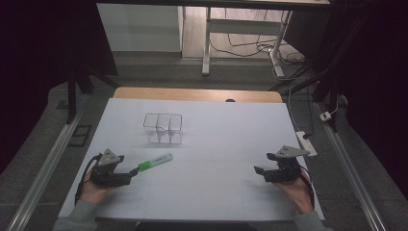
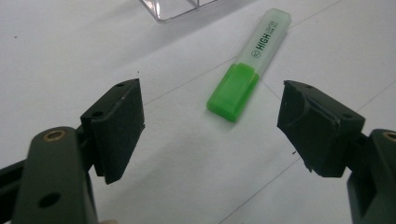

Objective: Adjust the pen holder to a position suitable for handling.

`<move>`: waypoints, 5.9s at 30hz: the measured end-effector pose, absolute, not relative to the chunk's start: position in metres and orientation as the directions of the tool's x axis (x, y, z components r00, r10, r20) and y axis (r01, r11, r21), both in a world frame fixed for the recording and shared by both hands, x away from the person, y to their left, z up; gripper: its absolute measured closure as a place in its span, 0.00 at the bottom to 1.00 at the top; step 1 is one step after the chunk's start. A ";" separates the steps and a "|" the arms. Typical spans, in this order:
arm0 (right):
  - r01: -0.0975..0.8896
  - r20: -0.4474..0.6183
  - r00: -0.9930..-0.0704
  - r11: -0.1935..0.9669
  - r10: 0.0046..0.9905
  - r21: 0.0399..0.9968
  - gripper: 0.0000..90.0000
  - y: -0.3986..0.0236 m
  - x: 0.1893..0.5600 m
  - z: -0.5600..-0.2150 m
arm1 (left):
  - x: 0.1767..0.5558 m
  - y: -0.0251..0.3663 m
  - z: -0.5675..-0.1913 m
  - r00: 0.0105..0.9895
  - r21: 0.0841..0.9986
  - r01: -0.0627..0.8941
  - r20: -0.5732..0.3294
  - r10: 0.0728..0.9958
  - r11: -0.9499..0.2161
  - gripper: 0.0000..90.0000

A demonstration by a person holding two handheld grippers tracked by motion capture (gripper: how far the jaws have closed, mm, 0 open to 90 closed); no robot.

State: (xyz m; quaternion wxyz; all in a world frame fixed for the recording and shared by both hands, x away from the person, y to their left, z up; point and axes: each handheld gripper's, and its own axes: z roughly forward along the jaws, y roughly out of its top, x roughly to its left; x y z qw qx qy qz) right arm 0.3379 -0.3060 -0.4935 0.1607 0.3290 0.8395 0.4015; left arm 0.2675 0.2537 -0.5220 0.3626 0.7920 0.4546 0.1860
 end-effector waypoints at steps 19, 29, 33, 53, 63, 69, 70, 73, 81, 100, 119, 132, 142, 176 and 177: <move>0.448 0.018 -0.730 0.458 0.684 0.768 0.25 -0.301 0.340 -0.496 | 0.272 0.252 -0.514 0.522 0.739 0.577 -0.008 0.853 -0.346 0.26; 0.462 0.024 -0.726 0.461 0.688 0.758 0.25 -0.302 0.341 -0.498 | 0.276 0.249 -0.508 0.528 0.740 0.576 -0.014 0.849 -0.346 0.27; 0.465 0.029 -0.723 0.455 0.690 0.759 0.25 -0.302 0.342 -0.498 | 0.281 0.247 -0.505 0.531 0.744 0.571 -0.011 0.847 -0.348 0.27; 0.440 0.008 -0.730 0.462 0.683 0.770 0.27 -0.297 0.340 -0.496 | 0.310 0.256 -0.500 0.500 0.735 0.595 -0.022 0.866 -0.325 0.29; 0.448 0.020 -0.729 0.455 0.684 0.769 0.27 -0.297 0.341 -0.496 | 0.326 0.270 -0.501 0.449 0.743 0.611 -0.039 0.892 -0.275 0.34; 0.455 0.022 -0.728 0.458 0.686 0.764 0.27 -0.297 0.341 -0.497 | 0.347 0.274 -0.505 0.417 0.736 0.628 -0.043 0.908 -0.254 0.40; 0.455 0.023 -0.728 0.458 0.685 0.764 0.27 -0.297 0.342 -0.497 | 0.350 0.274 -0.506 0.406 0.732 0.634 -0.040 0.913 -0.250 0.41; 0.458 0.023 -0.727 0.460 0.686 0.761 0.27 -0.297 0.342 -0.498 | 0.360 0.275 -0.509 0.383 0.716 0.654 -0.034 0.923 -0.244 0.44; 0.468 0.025 -0.724 0.465 0.689 0.751 0.27 -0.297 0.343 -0.500 | 0.378 0.272 -0.513 0.386 0.717 0.656 -0.049 0.921 -0.237 0.59; 0.465 0.017 -0.728 0.475 0.686 0.747 0.27 -0.294 0.342 -0.500 | 0.407 0.245 -0.519 0.443 0.727 0.640 -0.086 0.892 -0.248 0.99; 0.467 0.013 -0.734 0.490 0.680 0.736 0.27 -0.291 0.343 -0.503 | 0.409 0.243 -0.523 0.457 0.722 0.648 -0.114 0.882 -0.243 0.99; 0.468 0.016 -0.736 0.492 0.676 0.734 0.28 -0.290 0.343 -0.503 | 0.410 0.234 -0.522 0.479 0.724 0.641 -0.119 0.870 -0.255 0.99; 0.471 0.016 -0.739 0.499 0.674 0.728 0.28 -0.289 0.343 -0.504 | 0.413 0.215 -0.519 0.514 0.723 0.630 -0.112 0.851 -0.285 0.99; 0.470 0.011 -0.738 0.503 0.674 0.725 0.27 -0.289 0.343 -0.504 | 0.424 0.147 -0.515 0.617 0.708 0.585 -0.072 0.783 -0.396 0.99; 0.470 0.011 -0.738 0.503 0.674 0.725 0.27 -0.289 0.343 -0.504 | 0.424 0.145 -0.514 0.621 0.707 0.583 -0.069 0.781 -0.401 0.99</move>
